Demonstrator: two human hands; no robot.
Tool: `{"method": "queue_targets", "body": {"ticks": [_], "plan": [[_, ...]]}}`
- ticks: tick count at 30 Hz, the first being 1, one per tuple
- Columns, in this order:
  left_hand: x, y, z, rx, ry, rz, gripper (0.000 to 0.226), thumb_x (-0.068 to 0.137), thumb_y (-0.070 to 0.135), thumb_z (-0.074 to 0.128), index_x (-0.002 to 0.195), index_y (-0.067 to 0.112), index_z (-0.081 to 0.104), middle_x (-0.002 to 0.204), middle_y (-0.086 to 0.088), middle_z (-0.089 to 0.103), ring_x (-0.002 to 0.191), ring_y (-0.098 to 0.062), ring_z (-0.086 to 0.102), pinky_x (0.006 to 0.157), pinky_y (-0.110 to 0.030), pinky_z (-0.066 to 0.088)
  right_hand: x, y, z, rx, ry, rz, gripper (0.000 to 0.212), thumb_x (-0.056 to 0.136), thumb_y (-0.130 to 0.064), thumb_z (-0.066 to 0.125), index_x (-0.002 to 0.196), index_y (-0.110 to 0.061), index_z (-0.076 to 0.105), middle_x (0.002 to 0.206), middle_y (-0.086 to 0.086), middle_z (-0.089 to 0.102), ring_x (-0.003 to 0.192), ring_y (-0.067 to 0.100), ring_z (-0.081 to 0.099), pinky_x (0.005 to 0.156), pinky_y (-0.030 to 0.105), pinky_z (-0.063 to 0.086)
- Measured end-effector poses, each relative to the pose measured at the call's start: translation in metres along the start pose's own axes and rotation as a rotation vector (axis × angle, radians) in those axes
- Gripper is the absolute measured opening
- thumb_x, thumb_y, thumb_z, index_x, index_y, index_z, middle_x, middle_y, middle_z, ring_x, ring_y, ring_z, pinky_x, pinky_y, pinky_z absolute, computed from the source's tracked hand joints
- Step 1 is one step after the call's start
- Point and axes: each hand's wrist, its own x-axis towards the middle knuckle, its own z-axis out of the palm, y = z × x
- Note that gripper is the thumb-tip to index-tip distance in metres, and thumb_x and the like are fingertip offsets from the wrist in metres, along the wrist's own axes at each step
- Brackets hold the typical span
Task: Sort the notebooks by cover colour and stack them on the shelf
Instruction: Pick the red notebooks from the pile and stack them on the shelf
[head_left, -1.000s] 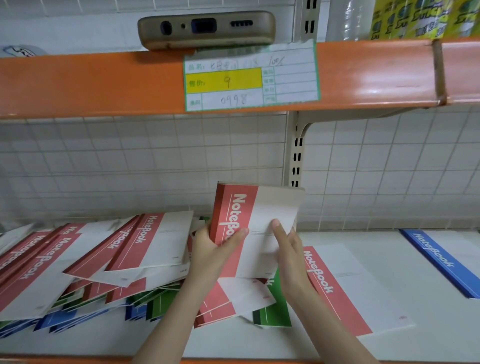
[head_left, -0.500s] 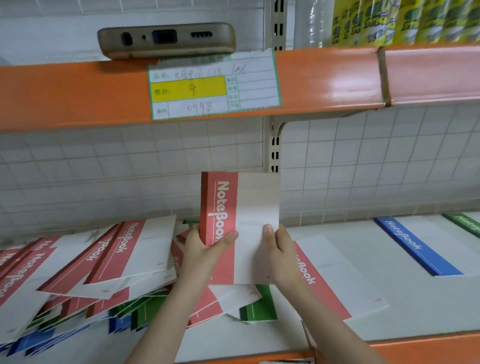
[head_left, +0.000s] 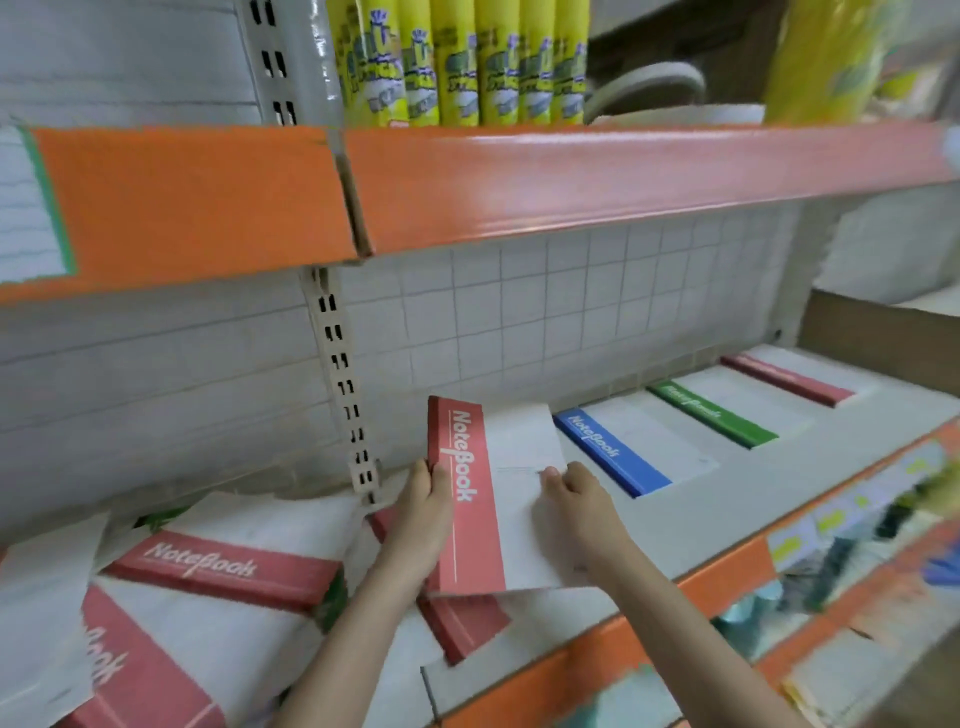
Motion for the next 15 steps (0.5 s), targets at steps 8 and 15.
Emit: {"method": "queue_targets", "body": {"ticks": [8, 15], "plan": [[-0.002, 0.048, 0.131, -0.116, -0.268, -0.034, 0.026, 0.1, 0.037, 0.033, 0.096, 0.022, 0.054, 0.098, -0.007, 0.067, 0.09, -0.024, 0.066, 0.087, -0.04, 0.053, 0.007, 0.051, -0.128, -0.034, 0.269, 0.114, 0.032, 0.096, -0.025, 0.039, 0.067, -0.015, 0.029, 0.069, -0.001, 0.036, 0.062, 0.014, 0.036, 0.058, 0.029, 0.029], [-0.033, 0.094, 0.278, -0.086, -0.494, 0.007, 0.027, 0.1, 0.032, 0.034, 0.095, 0.013, 0.052, 0.094, -0.012, 0.065, 0.079, -0.022, 0.062, 0.069, -0.03, 0.049, -0.019, 0.108, -0.265, -0.124, 0.509, 0.225, 0.028, 0.097, -0.025, 0.039, 0.073, -0.012, 0.039, 0.072, 0.0, 0.045, 0.079, 0.023, 0.046, 0.061, 0.032, 0.029]]}}
